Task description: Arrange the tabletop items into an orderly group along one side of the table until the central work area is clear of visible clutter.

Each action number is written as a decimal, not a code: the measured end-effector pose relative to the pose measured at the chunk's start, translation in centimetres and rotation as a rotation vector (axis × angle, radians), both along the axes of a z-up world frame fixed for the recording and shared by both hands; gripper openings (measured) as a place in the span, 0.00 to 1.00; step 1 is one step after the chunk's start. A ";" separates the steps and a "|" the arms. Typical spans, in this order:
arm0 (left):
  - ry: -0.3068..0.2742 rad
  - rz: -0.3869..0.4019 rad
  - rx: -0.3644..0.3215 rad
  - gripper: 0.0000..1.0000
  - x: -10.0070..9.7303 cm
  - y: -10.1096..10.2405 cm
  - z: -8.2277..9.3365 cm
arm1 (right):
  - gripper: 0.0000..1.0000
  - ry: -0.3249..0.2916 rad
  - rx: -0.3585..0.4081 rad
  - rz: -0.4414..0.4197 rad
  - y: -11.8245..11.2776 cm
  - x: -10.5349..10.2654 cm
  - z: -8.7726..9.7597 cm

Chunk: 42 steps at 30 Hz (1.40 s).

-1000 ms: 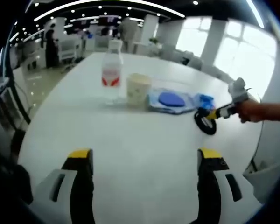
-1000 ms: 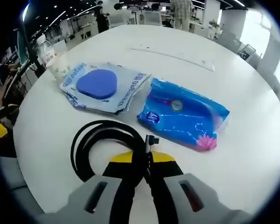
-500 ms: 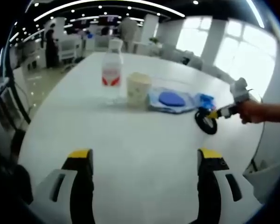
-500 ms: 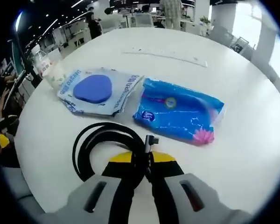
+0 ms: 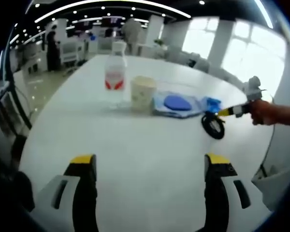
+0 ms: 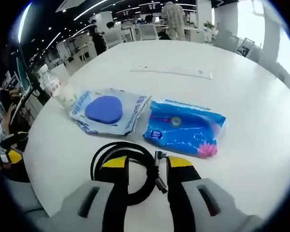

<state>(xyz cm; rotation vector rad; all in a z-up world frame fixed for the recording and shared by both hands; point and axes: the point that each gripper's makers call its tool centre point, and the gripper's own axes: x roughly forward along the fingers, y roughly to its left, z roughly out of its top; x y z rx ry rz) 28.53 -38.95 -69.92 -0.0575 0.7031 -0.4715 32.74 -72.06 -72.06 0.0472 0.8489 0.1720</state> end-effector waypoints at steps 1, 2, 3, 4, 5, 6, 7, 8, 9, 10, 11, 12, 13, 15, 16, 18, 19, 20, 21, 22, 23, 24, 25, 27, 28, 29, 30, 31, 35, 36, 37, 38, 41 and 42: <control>-0.002 -0.001 0.001 0.89 0.0 0.0 0.0 | 0.34 -0.009 0.010 -0.004 0.0 -0.1 0.2; -0.002 -0.002 0.001 0.89 0.0 0.0 0.1 | 0.36 -0.015 0.020 -0.008 0.0 -0.2 0.4; -0.003 -0.003 0.001 0.89 0.0 0.0 0.1 | 0.37 -0.020 0.028 -0.009 0.1 -0.3 0.6; -0.004 -0.004 0.001 0.89 0.0 0.0 0.1 | 0.38 -0.026 0.034 -0.009 0.1 -0.5 0.8; -0.004 -0.005 0.002 0.89 0.0 0.0 0.1 | 0.40 -0.033 0.039 -0.009 0.1 -0.6 1.0; -0.004 -0.006 0.002 0.89 0.0 0.0 0.1 | 0.42 -0.037 0.040 -0.009 0.1 -0.7 1.1; -0.004 -0.007 0.003 0.89 0.0 0.0 0.1 | 0.43 -0.049 0.047 -0.008 0.1 -0.9 1.4; -0.004 -0.009 0.004 0.89 0.0 -0.1 0.1 | 0.43 -0.055 0.060 -0.009 0.1 -1.2 1.8; -0.004 -0.009 0.003 0.89 0.0 -0.1 0.1 | 0.44 -0.060 0.066 -0.013 0.1 -1.4 2.0; -0.004 -0.009 0.003 0.89 0.0 -0.1 0.1 | 0.45 -0.070 0.073 -0.015 0.0 -1.7 2.3; -0.003 -0.010 0.003 0.89 0.0 -0.1 0.1 | 0.48 -0.073 0.075 -0.015 0.0 -1.7 2.4; -0.004 -0.011 0.004 0.89 0.0 -0.1 0.1 | 0.50 -0.083 0.082 -0.015 0.0 -2.1 2.7; -0.004 -0.012 0.006 0.89 0.0 -0.1 0.1 | 0.52 -0.094 0.088 -0.016 0.0 -2.2 3.0; -0.005 -0.013 0.006 0.89 -0.1 -0.2 0.1 | 0.56 -0.127 0.106 -0.026 0.0 -2.7 3.9; -0.005 -0.014 0.006 0.89 -0.1 -0.3 0.1 | 0.57 -0.138 0.118 -0.035 0.0 -3.0 4.3; -0.006 -0.019 0.008 0.89 -0.1 -0.4 0.2 | 0.57 -0.166 0.134 -0.057 -0.1 -3.7 5.2; -0.006 -0.020 0.007 0.89 -0.1 -0.4 0.2 | 0.58 -0.171 0.135 -0.057 -0.1 -4.1 5.4; -0.006 -0.022 0.006 0.89 -0.1 -0.5 0.2 | 0.60 -0.178 0.139 -0.060 -0.1 -4.5 5.6; -0.007 -0.023 0.006 0.90 -0.1 -0.5 0.2 | 0.62 -0.186 0.148 -0.068 -0.1 -5.0 5.9; -0.009 -0.026 0.003 0.90 -0.1 -0.5 0.3 | 0.64 -0.190 0.154 -0.069 0.0 -5.3 6.0; -0.013 -0.027 -0.003 0.90 -0.1 -0.6 0.4 | 0.66 -0.187 0.163 -0.065 0.3 -5.9 6.0; -0.019 -0.029 -0.005 0.90 -0.1 -0.7 0.5 | 0.68 -0.184 0.163 -0.064 0.4 -6.3 5.9; -0.019 -0.030 -0.003 0.90 0.0 -0.7 0.5 | 0.71 -0.180 0.163 -0.065 0.4 -6.7 5.9; -0.016 -0.034 0.009 0.90 -0.1 -0.6 0.3 | 0.74 -0.181 0.177 -0.074 0.6 -7.7 5.8; -0.013 -0.034 0.010 0.90 -0.2 -0.6 0.2 | 0.75 -0.176 0.187 -0.078 0.7 -8.3 5.7; -0.013 -0.034 0.010 0.90 -0.2 -0.5 0.2 | 0.76 -0.172 0.189 -0.080 0.8 -8.7 5.6; -0.016 -0.033 0.007 0.91 -0.1 -0.5 0.3 | 0.76 -0.171 0.188 -0.078 1.0 -9.1 5.5; -0.017 -0.032 0.003 0.91 -0.1 -0.5 0.4 | 0.77 -0.167 0.187 -0.079 1.1 -9.7 5.4; -0.011 -0.026 -0.005 0.92 -0.2 -0.4 0.4 | 0.80 -0.158 0.222 -0.104 1.4 -11.6 5.3; -0.010 -0.025 -0.006 0.93 -0.2 -0.4 0.4 | 0.81 -0.158 0.224 -0.105 1.5 -11.8 5.4; -0.012 -0.025 -0.007 0.93 -0.2 -0.4 0.4 | 0.82 -0.156 0.228 -0.107 1.6 -12.4 5.3; -0.014 -0.026 -0.007 0.93 -0.1 -0.5 0.5 | 0.83 -0.156 0.230 -0.108 1.7 -12.7 5.3; -0.014 -0.028 -0.005 0.93 -0.2 -0.5 0.4 | 0.83 -0.149 0.223 -0.107 2.0 -13.8 5.0; -0.012 -0.031 -0.002 0.94 -0.2 -0.5 0.4 | 0.83 -0.144 0.220 -0.111 1.9 -13.9 4.6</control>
